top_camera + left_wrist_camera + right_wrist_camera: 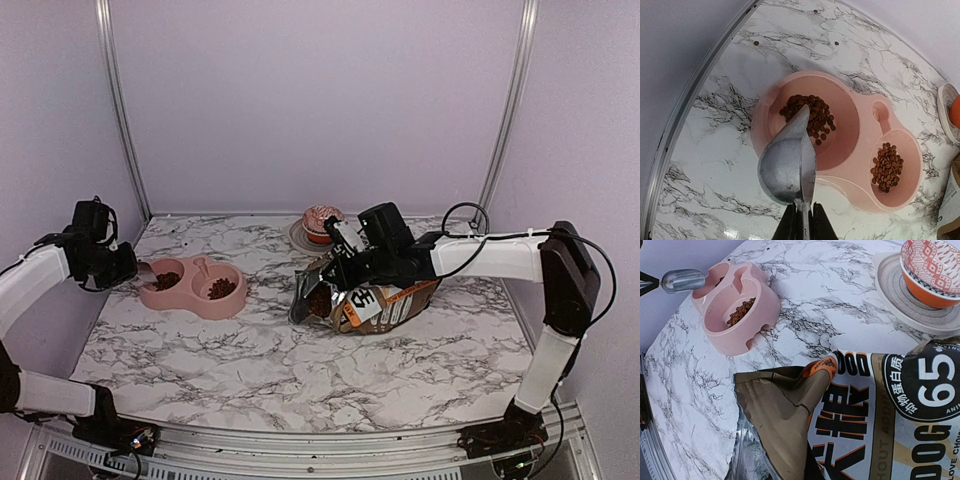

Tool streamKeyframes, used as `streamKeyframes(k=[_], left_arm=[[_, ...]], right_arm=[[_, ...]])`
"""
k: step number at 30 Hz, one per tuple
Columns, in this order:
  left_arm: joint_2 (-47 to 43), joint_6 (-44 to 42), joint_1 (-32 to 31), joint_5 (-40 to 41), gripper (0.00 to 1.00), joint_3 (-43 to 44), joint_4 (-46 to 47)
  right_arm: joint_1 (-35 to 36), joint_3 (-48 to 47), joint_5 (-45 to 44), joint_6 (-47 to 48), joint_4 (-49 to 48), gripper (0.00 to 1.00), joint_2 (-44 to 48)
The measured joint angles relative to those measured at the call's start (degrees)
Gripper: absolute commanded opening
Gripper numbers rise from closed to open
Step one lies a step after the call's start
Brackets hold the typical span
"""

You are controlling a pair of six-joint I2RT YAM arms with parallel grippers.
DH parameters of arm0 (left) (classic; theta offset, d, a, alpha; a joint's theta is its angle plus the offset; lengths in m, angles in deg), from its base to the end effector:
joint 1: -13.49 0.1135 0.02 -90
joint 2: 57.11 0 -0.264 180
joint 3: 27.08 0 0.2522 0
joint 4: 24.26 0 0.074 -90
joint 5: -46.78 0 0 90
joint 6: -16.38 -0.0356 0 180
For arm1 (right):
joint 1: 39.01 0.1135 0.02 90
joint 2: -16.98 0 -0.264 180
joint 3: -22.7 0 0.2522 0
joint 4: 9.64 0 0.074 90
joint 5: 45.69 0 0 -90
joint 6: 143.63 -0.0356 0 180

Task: Serve the pet food
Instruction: Place the pet food in the pet food bowl, then insert the spatula into the pet food bag.

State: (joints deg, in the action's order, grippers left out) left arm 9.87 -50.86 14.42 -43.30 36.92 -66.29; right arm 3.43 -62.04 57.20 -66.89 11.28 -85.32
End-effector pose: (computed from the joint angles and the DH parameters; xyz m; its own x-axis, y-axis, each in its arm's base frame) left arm 0.2461 0.0039 0.2659 -0.6462 -0.3974 -0.6516 -0.2876 0.9176 -0.2744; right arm 0.2912 0.2770 0.2277 -0.6274 -0.2707 -0.7301 -0.6604 0.6818 0.3147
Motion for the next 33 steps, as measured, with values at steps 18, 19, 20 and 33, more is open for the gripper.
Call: streamKeyframes(k=[18,19,20,33], left_arm=[[-7.34,-2.19,-15.19,-12.13,0.0,8.11,-3.67],[-7.5,-2.12,-16.39,-13.64,0.0,7.87,-3.19],[-7.69,-2.03,-17.62,-15.15,0.0,7.52,-2.54],[-10.64,0.15,-30.36,-29.27,0.0,-3.74,11.74]], right_arm=[[0.0,0.31,0.0,-0.07,0.68,0.0,0.83],[-0.02,0.31,0.07,-0.11,0.7,0.0,0.83],[-0.02,0.31,0.17,-0.2,0.74,0.0,0.83],[2.27,-7.23,0.94,-0.22,7.98,0.0,-3.72]])
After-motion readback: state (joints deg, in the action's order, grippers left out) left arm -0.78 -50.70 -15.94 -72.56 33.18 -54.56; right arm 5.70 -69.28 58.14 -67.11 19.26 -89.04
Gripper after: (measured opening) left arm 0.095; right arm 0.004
